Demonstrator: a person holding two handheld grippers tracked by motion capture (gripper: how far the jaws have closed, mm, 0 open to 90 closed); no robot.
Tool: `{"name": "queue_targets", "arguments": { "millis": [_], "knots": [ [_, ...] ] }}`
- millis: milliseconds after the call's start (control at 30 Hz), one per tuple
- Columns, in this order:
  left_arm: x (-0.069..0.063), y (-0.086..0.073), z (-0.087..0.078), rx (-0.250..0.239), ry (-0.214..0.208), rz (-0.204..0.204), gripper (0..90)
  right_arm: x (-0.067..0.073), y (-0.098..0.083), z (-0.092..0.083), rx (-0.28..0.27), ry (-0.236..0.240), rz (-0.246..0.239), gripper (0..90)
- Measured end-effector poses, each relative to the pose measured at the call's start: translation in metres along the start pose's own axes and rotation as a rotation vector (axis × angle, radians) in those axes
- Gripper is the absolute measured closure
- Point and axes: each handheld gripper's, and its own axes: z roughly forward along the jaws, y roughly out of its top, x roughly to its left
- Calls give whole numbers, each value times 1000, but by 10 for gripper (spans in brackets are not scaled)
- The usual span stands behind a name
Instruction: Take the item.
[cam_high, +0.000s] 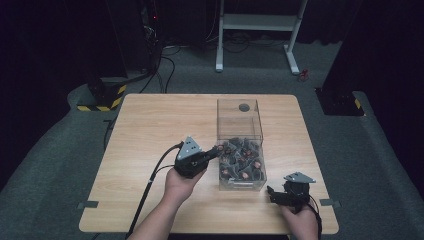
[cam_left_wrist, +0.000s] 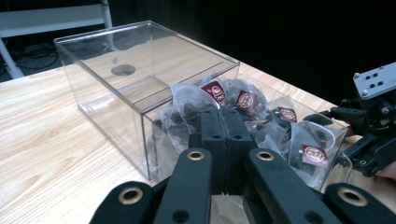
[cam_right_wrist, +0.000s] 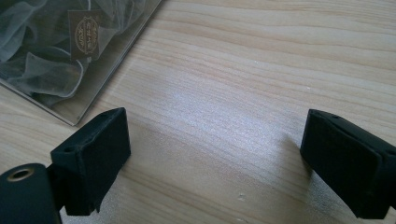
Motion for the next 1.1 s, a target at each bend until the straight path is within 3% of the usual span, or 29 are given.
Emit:
{"name": "queue_targets", "arguments": {
  "millis": [1100],
  "knots": [
    [31, -15, -41, -13, 76, -24, 898, 1, 0, 0, -1, 1, 4, 88]
  ]
}}
